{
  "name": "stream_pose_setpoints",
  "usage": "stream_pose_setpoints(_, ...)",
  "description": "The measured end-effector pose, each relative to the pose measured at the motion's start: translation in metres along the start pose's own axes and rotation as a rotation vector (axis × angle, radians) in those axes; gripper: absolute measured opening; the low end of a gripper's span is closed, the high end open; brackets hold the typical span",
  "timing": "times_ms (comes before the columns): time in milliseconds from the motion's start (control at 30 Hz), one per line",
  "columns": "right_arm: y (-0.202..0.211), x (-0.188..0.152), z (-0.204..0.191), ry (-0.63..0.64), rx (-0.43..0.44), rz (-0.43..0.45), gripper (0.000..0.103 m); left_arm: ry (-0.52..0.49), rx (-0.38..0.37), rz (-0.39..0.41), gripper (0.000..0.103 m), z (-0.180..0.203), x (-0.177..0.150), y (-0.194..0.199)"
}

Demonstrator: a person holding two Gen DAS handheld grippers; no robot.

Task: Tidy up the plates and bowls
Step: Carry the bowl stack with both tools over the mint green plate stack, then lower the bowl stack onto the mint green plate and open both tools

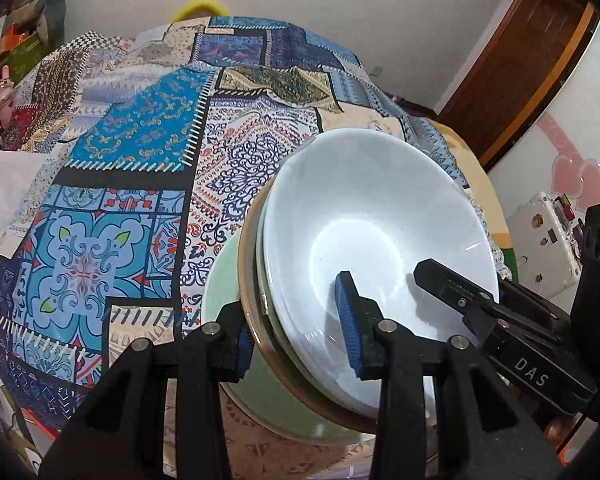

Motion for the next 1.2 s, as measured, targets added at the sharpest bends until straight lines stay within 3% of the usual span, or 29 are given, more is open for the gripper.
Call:
stream_pose_setpoints(667,-0.007,-0.007,-0.005,0.029,-0.018,-0.012,0.037,0.034,-0.005,-0.052,0.038,-0.008,-0.005,-0.018)
stream_pose_setpoints(800,-0.003,-0.009,-0.006,0.032,-0.024,0.001,0.048,0.048,-0.004,-0.056,0.037,-0.01,-0.005,-0.015)
stream_pose_setpoints(900,0.007,-0.009,-0.006,0.027,-0.04,0.028,0.059,0.032,0.006,-0.019,0.04,-0.009,-0.006,-0.003)
stream_pose_setpoints(1033,0.029,-0.002,-0.007,0.027,-0.046,0.08,0.062,0.014,0.012,0.041,0.054,-0.007,-0.007,0.018)
stream_pose_setpoints(1200,0.065,0.008,-0.016,0.056,-0.057,0.173,0.066,-0.009,0.01,0.118,0.057,0.001,-0.007,0.049)
Point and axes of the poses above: each gripper's, at about its wrist camera, not at the fingertips, and y roughly against the way its jaws point, z to its right, x to its top, the point moved 1 cm from there along -y, roughly the way its jaws point, and after that the axes turned 13 degrees about y, right-handed, at the moved point
